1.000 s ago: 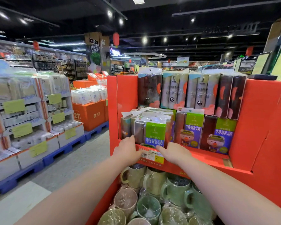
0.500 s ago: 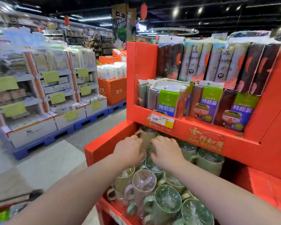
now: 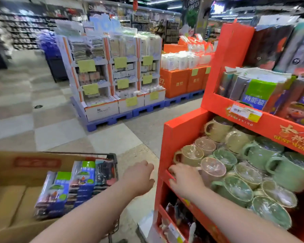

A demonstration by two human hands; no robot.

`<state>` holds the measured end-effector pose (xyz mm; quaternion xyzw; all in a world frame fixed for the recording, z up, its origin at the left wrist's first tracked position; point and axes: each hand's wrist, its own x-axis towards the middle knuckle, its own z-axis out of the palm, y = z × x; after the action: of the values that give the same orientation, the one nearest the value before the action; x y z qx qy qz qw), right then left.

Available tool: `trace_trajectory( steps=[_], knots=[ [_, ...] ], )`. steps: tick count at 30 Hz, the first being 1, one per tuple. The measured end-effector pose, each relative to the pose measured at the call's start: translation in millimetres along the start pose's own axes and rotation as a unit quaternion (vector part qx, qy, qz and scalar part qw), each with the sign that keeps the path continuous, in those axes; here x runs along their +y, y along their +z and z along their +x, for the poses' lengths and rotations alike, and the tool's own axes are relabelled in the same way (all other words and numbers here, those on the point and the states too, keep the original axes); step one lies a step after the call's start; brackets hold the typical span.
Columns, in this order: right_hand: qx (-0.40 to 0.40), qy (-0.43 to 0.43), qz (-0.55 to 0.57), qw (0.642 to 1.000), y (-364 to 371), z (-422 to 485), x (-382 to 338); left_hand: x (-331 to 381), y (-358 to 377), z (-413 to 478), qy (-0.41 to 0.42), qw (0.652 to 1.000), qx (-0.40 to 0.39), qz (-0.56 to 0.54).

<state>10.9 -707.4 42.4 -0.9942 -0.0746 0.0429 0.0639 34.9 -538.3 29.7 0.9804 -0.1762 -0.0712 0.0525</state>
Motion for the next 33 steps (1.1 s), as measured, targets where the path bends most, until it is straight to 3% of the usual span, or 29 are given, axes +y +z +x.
trace_trajectory(
  steps=[7, 16, 27, 33],
  knots=[
    [-0.079, -0.072, 0.013, 0.994, 60, -27, -109, -101, 45, -127, -0.134, 0.990, -0.050, -0.006],
    [-0.149, -0.130, -0.038, 0.979, 116, -60, -208, -175, 73, -234, -0.212, 0.973, -0.086, 0.002],
    [-0.066, -0.182, -0.020, 0.981, 76, 28, -272, -205, 85, -248, -0.245, 0.962, -0.122, -0.013],
    [-0.083, -0.206, -0.011, 0.975, 67, 98, -288, -238, 70, -201, -0.270, 0.954, -0.127, -0.026]
  ],
)
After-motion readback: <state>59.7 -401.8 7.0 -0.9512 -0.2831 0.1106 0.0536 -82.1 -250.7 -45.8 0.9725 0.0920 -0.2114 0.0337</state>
